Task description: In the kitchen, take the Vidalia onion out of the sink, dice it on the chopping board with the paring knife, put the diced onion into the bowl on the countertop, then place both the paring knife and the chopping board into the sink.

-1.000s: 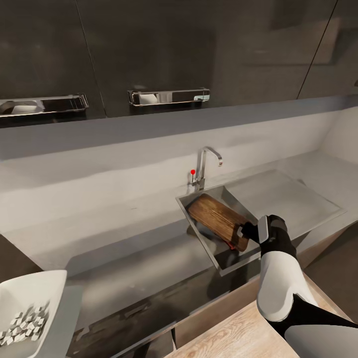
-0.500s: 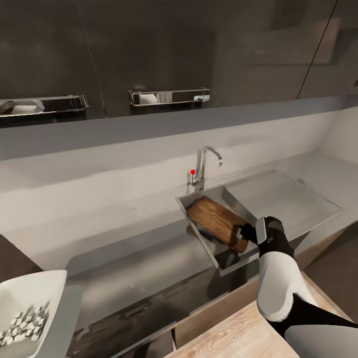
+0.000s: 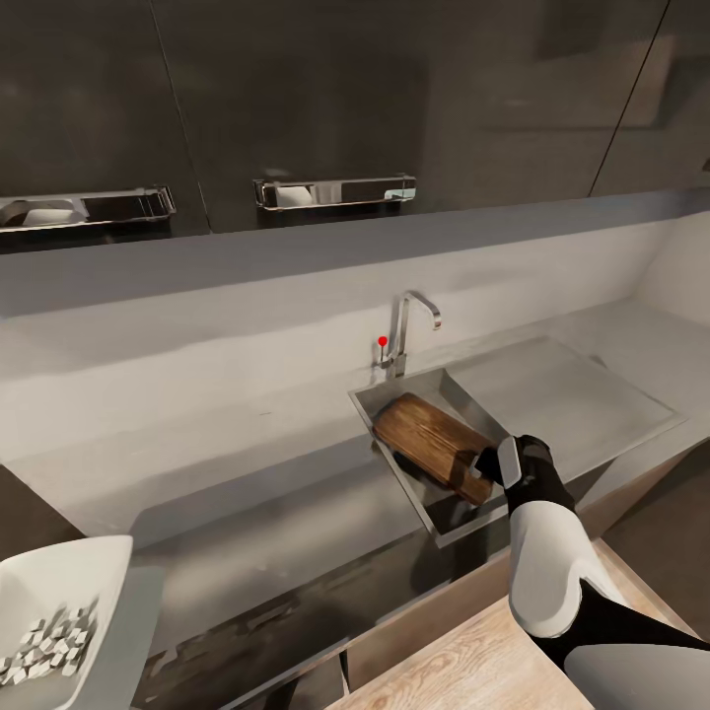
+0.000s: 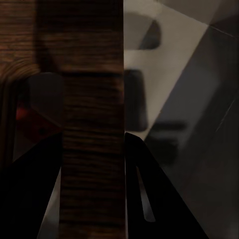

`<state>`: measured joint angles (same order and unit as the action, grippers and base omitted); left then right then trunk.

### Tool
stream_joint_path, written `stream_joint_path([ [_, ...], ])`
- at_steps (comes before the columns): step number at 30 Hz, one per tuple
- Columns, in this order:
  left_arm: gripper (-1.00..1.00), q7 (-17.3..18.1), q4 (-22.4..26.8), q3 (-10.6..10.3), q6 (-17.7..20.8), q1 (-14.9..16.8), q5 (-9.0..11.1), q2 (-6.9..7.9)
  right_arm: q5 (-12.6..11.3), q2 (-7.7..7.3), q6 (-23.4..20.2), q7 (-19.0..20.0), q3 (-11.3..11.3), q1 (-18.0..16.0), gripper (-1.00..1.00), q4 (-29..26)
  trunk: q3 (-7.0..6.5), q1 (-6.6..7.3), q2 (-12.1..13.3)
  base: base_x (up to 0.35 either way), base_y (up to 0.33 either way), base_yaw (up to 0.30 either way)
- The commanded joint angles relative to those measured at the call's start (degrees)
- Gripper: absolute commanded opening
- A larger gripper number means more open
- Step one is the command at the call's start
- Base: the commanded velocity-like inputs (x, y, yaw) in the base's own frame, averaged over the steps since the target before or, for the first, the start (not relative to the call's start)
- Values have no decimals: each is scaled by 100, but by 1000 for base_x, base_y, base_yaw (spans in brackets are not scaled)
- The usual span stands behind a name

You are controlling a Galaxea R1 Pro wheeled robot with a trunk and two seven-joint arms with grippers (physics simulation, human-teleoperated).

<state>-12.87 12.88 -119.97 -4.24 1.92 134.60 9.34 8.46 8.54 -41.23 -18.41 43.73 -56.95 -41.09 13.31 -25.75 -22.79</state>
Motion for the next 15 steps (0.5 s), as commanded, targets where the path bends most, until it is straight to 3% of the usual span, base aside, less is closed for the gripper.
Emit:
stream_joint_path([
  [1, 100, -31, 31, -44, -45, 11, 40, 6, 52, 8, -25, 18, 29, -9, -100, -7, 12, -4, -12, 0, 0, 0],
  [15, 100, -31, 31, -44, -43, 11, 40, 6, 42, 8, -17, 13, 15, -9, -100, -11, 12, -4, -12, 0, 0, 0],
])
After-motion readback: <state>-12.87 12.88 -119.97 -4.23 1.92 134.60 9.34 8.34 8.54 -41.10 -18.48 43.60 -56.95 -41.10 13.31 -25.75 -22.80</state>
